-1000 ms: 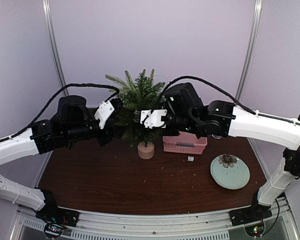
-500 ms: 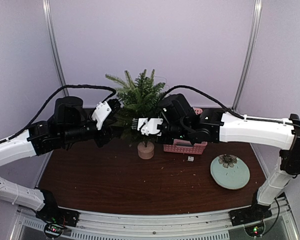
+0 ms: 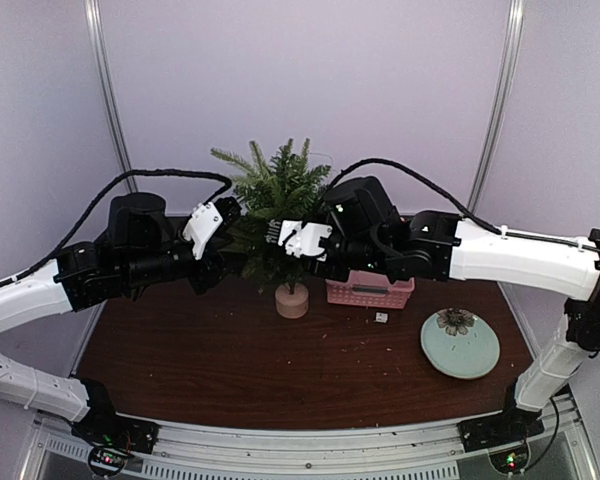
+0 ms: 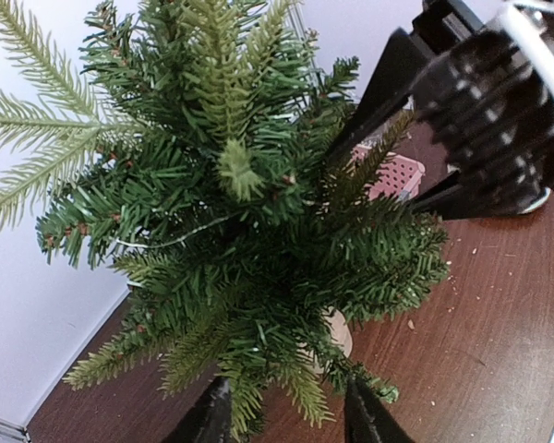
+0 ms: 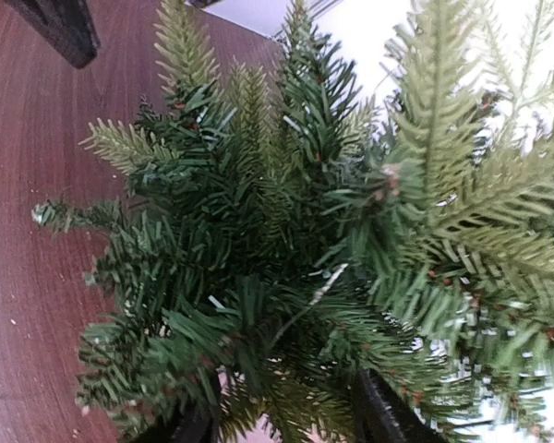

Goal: Decorate the small christmas tree

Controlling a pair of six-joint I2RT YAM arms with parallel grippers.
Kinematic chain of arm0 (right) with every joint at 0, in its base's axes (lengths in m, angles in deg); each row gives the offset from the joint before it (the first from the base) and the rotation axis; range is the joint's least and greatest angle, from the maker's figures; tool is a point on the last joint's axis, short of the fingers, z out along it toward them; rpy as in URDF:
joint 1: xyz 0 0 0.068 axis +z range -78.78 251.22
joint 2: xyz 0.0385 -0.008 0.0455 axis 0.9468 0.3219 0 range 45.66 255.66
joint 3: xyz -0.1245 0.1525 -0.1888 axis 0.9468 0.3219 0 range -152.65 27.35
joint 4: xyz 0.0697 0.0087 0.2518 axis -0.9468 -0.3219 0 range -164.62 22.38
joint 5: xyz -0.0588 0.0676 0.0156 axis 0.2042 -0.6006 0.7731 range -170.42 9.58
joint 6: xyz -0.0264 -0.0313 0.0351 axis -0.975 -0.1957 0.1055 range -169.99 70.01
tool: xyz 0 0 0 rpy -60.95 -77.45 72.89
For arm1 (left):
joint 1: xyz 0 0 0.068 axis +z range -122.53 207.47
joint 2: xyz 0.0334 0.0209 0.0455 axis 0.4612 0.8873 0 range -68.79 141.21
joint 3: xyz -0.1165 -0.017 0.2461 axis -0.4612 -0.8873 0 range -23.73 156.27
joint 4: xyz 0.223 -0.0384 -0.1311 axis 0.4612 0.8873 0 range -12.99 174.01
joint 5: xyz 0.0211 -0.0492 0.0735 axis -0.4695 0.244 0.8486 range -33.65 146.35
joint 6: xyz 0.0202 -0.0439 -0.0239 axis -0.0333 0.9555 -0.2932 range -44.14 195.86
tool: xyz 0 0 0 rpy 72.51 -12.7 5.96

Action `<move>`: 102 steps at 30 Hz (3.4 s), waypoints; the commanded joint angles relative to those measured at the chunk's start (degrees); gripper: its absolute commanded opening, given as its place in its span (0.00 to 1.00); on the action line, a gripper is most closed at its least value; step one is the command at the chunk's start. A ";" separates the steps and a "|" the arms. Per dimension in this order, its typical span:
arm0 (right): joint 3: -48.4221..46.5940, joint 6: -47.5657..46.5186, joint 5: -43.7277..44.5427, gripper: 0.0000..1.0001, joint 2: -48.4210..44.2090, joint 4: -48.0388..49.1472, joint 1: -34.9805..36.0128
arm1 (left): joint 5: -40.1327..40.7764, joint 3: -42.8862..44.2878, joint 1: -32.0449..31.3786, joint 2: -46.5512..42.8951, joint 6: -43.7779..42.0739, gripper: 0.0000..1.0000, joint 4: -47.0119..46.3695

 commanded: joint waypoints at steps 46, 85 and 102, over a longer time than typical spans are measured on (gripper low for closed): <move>-6.62 52.38 -48.97 0.38 -3.03 10.75 -27.24 | -18.79 28.85 5.09 12.26 2.54 0.45 6.88; 0.85 48.42 -49.24 0.00 -7.89 3.99 -27.52 | -14.22 24.19 5.08 11.61 2.91 0.44 3.62; -5.88 52.78 -52.95 0.23 -0.48 10.23 -27.61 | -13.93 25.24 5.08 12.87 2.46 0.44 3.23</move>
